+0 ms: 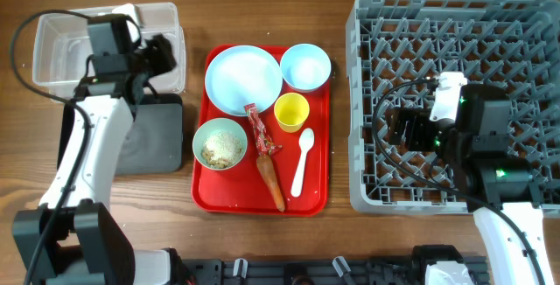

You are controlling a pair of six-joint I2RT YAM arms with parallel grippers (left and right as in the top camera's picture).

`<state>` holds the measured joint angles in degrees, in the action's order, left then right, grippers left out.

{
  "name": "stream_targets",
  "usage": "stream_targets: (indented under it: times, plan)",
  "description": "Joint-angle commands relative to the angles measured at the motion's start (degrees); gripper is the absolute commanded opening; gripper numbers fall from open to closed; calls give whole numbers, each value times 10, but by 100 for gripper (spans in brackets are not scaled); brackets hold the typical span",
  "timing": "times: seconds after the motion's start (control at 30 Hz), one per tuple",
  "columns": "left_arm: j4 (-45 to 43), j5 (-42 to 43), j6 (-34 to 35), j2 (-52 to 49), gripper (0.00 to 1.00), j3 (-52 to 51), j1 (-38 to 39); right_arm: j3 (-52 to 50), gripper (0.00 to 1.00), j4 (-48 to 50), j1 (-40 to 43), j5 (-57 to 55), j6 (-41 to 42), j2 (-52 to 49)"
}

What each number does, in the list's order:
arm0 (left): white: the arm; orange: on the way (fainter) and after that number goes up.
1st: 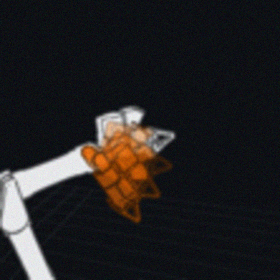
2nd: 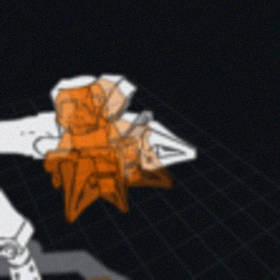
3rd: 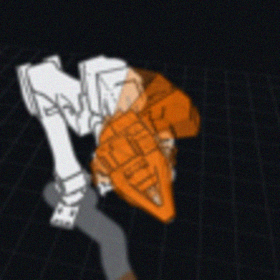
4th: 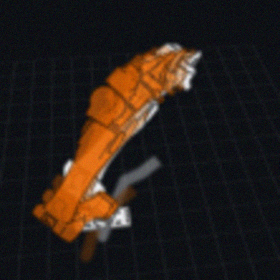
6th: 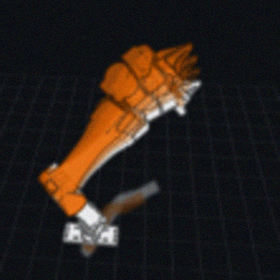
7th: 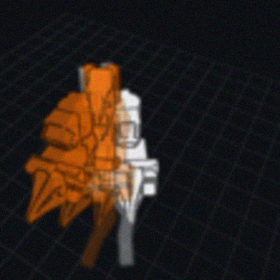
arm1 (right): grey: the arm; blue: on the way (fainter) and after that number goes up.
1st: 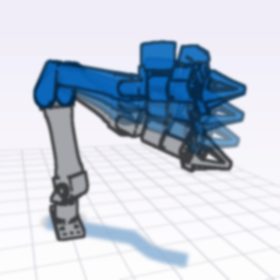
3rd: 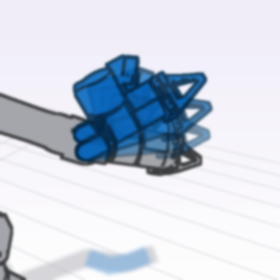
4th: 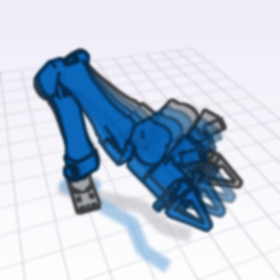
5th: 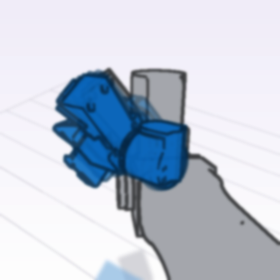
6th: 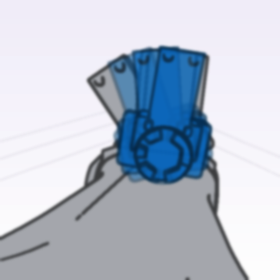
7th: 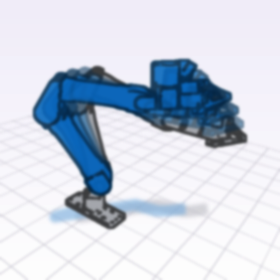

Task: Sort waste into correct bins and load items into the dishwasher rack
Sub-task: 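Move the left gripper back to the red wrapper on the tray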

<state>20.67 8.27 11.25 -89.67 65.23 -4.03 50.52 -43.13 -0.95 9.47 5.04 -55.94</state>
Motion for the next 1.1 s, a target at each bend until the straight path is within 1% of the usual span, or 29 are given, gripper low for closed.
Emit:
stream_targets:
  times: [0.0,0.1,0.17,0.23,0.4,0.73,0.87,1.0,1.07]
  plan:
    - [61,89,-5,14,56,8,55,13,100,2,2,11,-4,-1]
    - [113,88,-5,14,56,5,99,13,100,2,2,11,-4,-1]
    - [127,88,-5,11,60,0,125,13,100,2,2,12,-3,-1]
    - [131,84,-5,5,63,-5,146,13,100,2,2,12,-4,-1]
    - [126,70,-4,-38,63,-5,185,13,100,1,2,12,-4,-1]
    - [108,62,-3,-127,72,-5,220,13,100,1,2,12,-4,-1]
    - [91,60,-3,-147,72,-5,227,13,100,0,2,12,-4,-1]
    - [91,60,-3,-158,70,-5,227,13,100,0,2,12,-4,-1]
    - [87,60,-3,-159,67,-5,227,13,100,0,2,12,-4,-1]
